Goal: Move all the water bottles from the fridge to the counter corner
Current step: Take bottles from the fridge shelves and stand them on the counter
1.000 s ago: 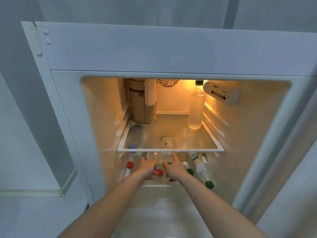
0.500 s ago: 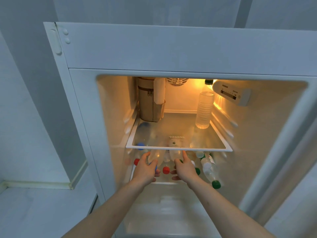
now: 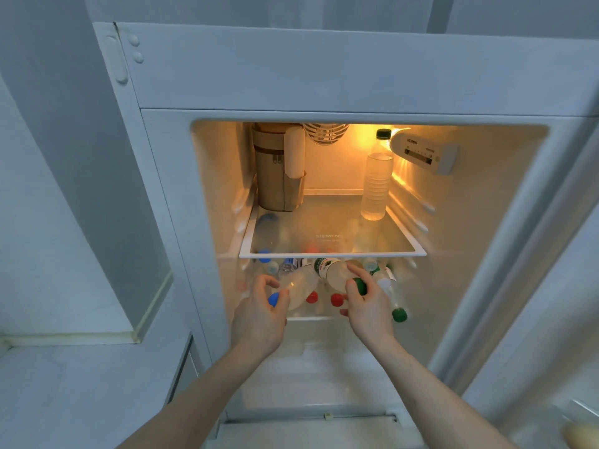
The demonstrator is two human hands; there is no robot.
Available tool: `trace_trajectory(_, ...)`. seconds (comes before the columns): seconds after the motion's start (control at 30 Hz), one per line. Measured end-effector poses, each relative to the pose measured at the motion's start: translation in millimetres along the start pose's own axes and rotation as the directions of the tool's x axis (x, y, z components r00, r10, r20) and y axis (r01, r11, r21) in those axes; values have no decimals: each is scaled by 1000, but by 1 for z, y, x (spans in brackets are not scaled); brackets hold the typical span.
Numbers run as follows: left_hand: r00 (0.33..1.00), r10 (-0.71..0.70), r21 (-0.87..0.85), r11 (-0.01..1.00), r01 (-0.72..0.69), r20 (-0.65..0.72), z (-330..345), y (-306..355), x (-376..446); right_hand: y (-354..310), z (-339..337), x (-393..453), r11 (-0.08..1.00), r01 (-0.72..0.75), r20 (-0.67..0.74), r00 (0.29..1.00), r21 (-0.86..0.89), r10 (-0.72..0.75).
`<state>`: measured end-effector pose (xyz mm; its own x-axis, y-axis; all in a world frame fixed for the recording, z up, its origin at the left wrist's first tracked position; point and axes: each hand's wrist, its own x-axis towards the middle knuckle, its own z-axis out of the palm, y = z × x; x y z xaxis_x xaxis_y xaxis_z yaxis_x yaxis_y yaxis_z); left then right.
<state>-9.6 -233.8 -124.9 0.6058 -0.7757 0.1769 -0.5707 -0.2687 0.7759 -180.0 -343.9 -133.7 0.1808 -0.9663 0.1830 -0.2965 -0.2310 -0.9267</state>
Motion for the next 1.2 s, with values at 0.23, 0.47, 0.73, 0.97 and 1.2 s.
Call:
trace_trajectory(0.23,993,118,157,981,-118,10,-44,12,-19,-30,-30,-27,984,130,48,991,-121,-125)
trace_trajectory(0.47,972,97,357,918,-171,215,-67,6,-59,-54,-33,-59,940,187,372,925,-285,-71)
trace_trajectory(0.73,979,-53,408,912,-32,196,-87,-24,-102,-71,-7,-79,845,422,729,682,-329,-57)
trace_trajectory(0.97,974,-225,414,884,219,-36,-101,-31,-166,-77,12,-92,794,583,874,463,-172,-150)
trace_trajectory(1.2,878,-403,401,782,478,-259,-123,-30,-261,-84,37,-134,809,587,959,221,15,-178)
